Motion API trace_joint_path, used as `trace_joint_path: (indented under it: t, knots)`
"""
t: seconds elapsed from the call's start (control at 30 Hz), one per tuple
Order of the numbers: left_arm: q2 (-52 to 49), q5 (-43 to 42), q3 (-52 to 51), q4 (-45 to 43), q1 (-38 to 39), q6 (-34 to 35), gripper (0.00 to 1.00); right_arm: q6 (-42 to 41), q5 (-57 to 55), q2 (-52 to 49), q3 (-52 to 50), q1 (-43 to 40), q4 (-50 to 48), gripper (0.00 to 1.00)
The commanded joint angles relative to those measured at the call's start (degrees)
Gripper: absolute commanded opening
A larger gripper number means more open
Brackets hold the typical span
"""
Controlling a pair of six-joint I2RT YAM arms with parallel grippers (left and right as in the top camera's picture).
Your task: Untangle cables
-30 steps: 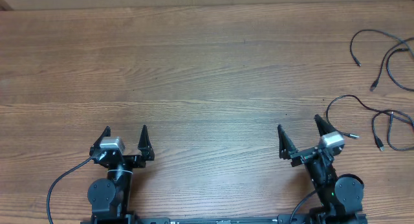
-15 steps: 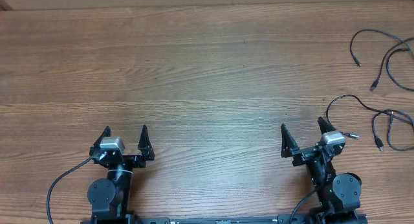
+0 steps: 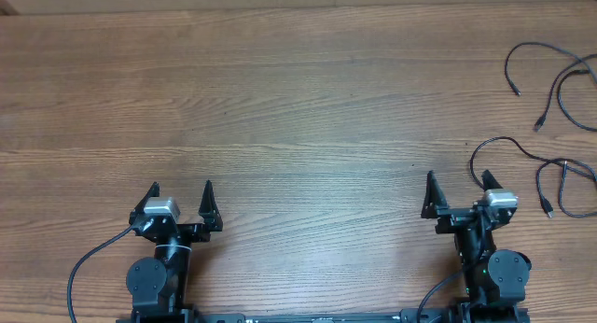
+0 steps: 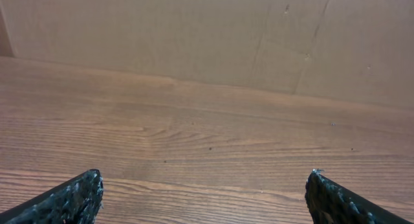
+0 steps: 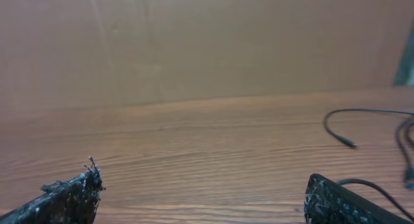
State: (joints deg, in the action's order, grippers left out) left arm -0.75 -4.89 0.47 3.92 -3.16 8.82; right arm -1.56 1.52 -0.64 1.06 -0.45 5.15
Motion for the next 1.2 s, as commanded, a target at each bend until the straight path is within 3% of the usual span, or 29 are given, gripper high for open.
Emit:
trace_joint_path:
  t: [0.0,0.17,1.17]
  knots:
    - [0.5,0.4,-0.2,0.3,-0.2,-0.9,1.0,-0.6,-0.6,0.5,-0.6,-2.5,-0.3,1.0]
    - [0.5,0.4,-0.2,0.3,-0.2,-0.9,1.0,-3.6,-0.2,0.5,-0.6,-4.2,-0.3,1.0]
    - [0.5,0.4,-0.2,0.3,-0.2,-0.9,1.0,-3.6,-0.2,0.5,-0.6,-4.1,-0.3,1.0]
